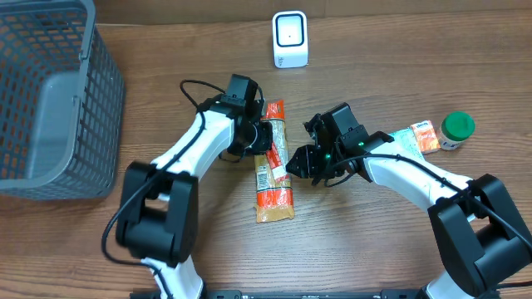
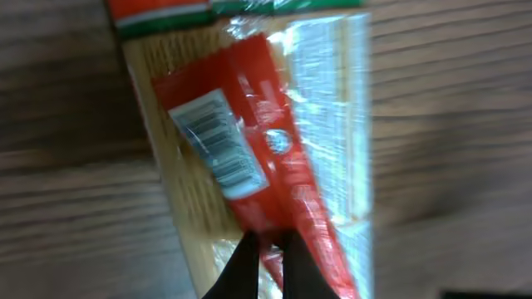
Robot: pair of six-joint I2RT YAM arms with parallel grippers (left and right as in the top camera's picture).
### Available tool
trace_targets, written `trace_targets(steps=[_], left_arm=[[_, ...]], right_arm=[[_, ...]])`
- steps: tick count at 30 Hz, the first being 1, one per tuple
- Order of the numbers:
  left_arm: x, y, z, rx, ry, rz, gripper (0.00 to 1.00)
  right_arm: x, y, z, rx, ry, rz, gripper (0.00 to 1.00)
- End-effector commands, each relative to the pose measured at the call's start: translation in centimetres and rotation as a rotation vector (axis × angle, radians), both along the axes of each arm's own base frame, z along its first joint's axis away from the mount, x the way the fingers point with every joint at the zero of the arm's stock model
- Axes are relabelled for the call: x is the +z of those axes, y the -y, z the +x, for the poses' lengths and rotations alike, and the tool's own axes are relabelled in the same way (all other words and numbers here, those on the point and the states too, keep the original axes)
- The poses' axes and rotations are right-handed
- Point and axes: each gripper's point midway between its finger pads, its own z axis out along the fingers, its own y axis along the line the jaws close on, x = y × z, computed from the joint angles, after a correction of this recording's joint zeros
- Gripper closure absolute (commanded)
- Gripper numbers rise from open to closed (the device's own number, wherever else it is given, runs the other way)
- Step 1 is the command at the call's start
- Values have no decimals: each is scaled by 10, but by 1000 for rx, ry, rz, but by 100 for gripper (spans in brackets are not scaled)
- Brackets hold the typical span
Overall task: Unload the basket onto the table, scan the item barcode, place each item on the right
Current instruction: 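Bring the left gripper to the spaghetti pack's upper end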
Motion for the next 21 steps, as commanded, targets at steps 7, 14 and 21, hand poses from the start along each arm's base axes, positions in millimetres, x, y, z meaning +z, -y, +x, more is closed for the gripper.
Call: trace_targets(steps=[7, 14, 21], left_arm=[[-34, 0, -9, 12, -86, 18, 94], [-34, 0, -8, 12, -80, 16, 93], [-34, 0, -8, 12, -80, 16, 93]], right_arm=[[-10, -6, -4, -26, 6, 28, 52], [-11, -7, -4, -43, 1, 39, 53], [-6, -25, -9, -41, 0, 70, 55]])
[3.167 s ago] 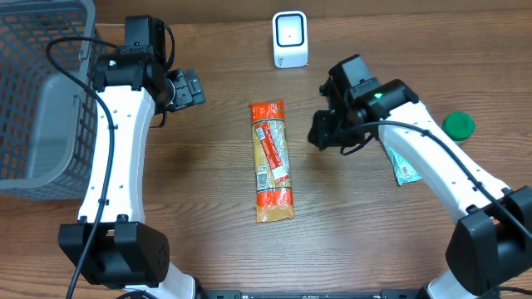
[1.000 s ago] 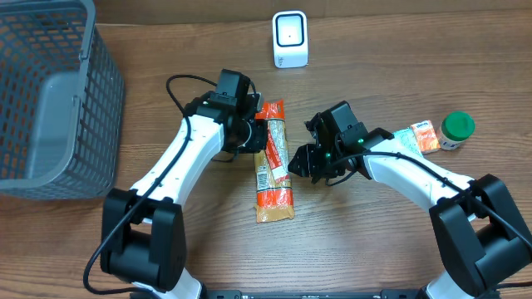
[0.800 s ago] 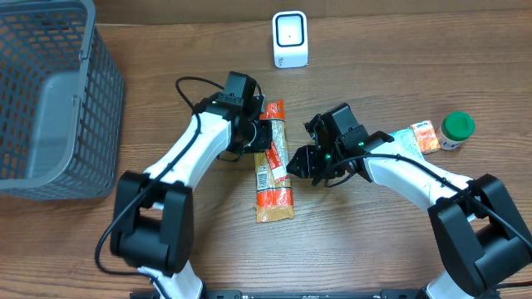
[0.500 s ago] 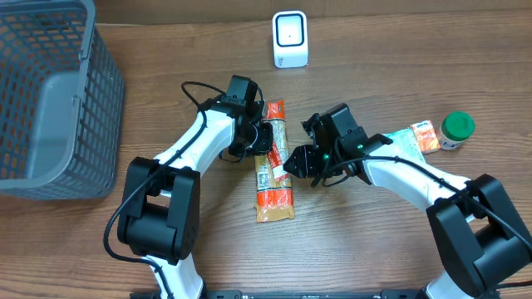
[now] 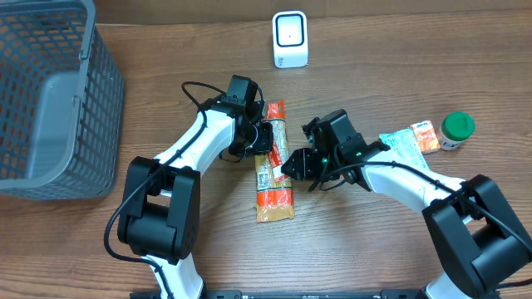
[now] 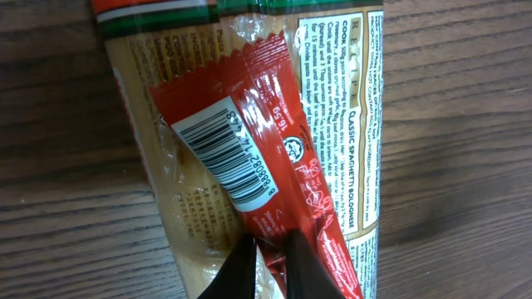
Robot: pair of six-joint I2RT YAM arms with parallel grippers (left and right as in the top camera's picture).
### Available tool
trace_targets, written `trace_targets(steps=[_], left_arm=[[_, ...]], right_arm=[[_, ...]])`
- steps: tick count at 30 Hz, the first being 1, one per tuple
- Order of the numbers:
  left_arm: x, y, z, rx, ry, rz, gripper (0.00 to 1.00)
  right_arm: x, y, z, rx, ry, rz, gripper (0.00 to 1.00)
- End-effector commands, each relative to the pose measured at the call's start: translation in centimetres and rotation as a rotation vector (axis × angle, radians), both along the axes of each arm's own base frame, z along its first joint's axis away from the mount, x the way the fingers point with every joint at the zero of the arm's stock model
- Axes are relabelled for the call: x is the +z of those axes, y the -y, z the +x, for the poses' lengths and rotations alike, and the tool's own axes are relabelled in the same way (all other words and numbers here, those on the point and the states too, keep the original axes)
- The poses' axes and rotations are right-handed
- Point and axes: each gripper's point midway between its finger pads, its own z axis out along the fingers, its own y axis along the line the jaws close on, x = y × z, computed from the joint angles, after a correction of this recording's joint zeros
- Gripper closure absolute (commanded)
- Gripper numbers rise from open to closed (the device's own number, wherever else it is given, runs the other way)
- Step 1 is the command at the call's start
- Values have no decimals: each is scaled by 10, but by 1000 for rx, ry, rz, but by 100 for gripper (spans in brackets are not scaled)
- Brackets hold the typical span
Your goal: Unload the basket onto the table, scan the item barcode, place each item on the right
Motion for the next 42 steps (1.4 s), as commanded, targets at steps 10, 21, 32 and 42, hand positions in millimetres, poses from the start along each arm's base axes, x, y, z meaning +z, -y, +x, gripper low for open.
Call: trace_targets(steps=[10, 21, 32, 42], left_arm=[[-26, -4, -8, 13, -62, 37, 93], [-26, -4, -8, 13, -63, 37, 94], [-26, -5, -8, 13, -63, 37, 94], [-27, -5, -8, 14, -62, 40, 94]], right_arm=[[-4, -15, -7, -34, -7, -18, 55], [-6, -13, 3, -138, -25, -14, 60], [-16, -12, -6, -152, -47, 29, 76], [-12, -16, -4, -158, -52, 55, 77]])
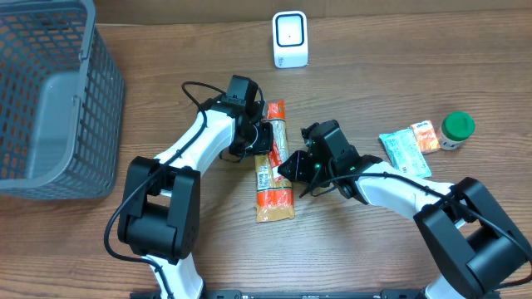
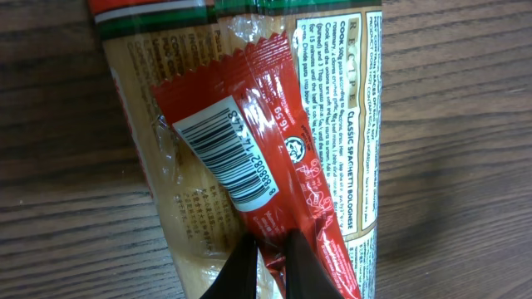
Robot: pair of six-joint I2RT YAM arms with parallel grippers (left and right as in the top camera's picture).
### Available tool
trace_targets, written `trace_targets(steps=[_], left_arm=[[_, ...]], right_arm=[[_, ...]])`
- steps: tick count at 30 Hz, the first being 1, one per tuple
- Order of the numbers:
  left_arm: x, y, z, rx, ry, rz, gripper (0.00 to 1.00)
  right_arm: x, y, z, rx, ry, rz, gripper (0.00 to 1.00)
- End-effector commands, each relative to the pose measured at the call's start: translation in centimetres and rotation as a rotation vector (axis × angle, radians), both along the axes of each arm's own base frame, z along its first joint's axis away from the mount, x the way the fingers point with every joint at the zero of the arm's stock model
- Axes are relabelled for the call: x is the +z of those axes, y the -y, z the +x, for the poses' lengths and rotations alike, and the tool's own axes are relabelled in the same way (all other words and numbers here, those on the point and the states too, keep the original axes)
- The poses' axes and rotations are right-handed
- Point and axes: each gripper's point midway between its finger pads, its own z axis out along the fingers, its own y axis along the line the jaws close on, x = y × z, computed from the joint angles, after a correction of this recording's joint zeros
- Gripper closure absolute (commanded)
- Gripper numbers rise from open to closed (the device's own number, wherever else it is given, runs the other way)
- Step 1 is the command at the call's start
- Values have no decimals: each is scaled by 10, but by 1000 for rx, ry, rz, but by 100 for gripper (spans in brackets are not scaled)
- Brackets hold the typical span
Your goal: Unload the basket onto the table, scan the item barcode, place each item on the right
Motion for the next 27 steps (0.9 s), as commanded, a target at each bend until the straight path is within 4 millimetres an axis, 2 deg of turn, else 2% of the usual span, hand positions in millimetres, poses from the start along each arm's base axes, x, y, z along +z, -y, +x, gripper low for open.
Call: trace_targets(steps=[1, 10, 16, 21, 27], left_arm=[[-27, -5, -8, 14, -62, 42, 94], [-27, -5, -8, 14, -62, 42, 95], [-27, -5, -8, 14, -61, 42, 95], [-27, -5, -8, 14, -62, 42, 94], [-22, -8, -8, 11, -75, 44, 96]], right_arm=[[-4, -2, -4, 4, -18, 12, 77], [-1, -5, -1, 4, 1, 24, 77], [-15, -3, -3, 3, -24, 4, 78], [-18, -3, -4, 5, -30, 2, 96], [-22, 0, -8, 34, -28, -25, 96]])
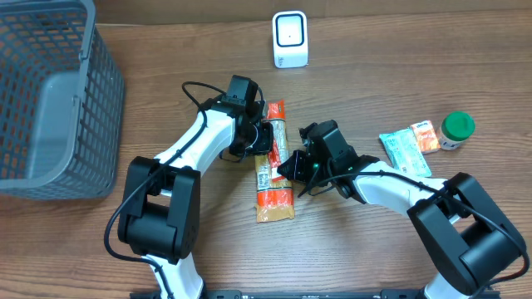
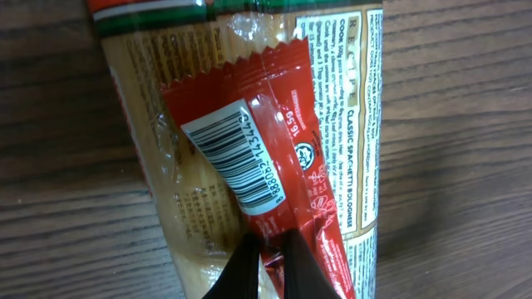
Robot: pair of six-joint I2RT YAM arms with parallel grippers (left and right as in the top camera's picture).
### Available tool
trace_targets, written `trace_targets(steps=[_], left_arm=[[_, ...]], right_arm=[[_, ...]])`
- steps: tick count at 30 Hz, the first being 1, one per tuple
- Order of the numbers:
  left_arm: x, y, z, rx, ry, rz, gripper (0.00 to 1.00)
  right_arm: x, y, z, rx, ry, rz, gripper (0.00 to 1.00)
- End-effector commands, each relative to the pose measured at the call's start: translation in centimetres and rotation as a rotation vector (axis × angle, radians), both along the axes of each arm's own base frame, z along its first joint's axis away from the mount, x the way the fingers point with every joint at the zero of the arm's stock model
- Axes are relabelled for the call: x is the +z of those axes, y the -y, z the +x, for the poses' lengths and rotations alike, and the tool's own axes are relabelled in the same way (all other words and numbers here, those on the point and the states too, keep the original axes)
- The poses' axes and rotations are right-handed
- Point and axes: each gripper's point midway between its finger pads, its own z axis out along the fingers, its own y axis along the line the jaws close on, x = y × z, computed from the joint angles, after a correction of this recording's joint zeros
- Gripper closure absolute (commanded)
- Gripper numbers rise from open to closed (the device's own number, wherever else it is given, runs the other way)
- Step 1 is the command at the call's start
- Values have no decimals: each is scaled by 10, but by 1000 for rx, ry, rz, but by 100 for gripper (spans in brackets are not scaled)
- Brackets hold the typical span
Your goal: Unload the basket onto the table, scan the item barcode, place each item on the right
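A long spaghetti pack (image 1: 274,199) lies flat on the table's middle. On it rests a red sachet (image 2: 283,174) with a white barcode label (image 2: 241,158) facing up. My left gripper (image 2: 270,249) is shut on the sachet's lower end, pinching it just above the pack (image 2: 174,191). In the overhead view the left gripper (image 1: 263,138) sits at the pack's upper part. My right gripper (image 1: 293,169) is low at the pack's right edge; its fingers are too dark to read. The white scanner (image 1: 290,39) stands at the back.
A grey wire basket (image 1: 50,100) fills the far left. A green-lidded jar (image 1: 456,128) and a flat light-blue packet (image 1: 406,148) lie at the right. Bare wooden table (image 1: 374,241) spreads along the front.
In the left wrist view the sachet's barcode end has shifted a little to the right across the pack. Both arms sit almost where they were.
At first the left gripper held the sachet in a blurred wrist view, and the right gripper was a short way right of the pack. Then the view was sharp and the right gripper nearer. Now the right gripper is at the pack's edge, the left still pinching.
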Motion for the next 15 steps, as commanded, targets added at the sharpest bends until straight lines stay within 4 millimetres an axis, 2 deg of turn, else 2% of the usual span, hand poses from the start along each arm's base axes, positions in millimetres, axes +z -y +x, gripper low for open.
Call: trace_targets(steps=[1, 10, 15], left_arm=[[-18, -9, -3, 18, -62, 40, 96], [25, -11, 32, 35, 21, 22, 96], [31, -11, 41, 41, 52, 22, 90]], right_arm=[[-16, 6, -11, 23, -32, -44, 96], [-18, 7, -12, 61, -3, -59, 96], [-18, 7, -12, 60, -4, -59, 95]])
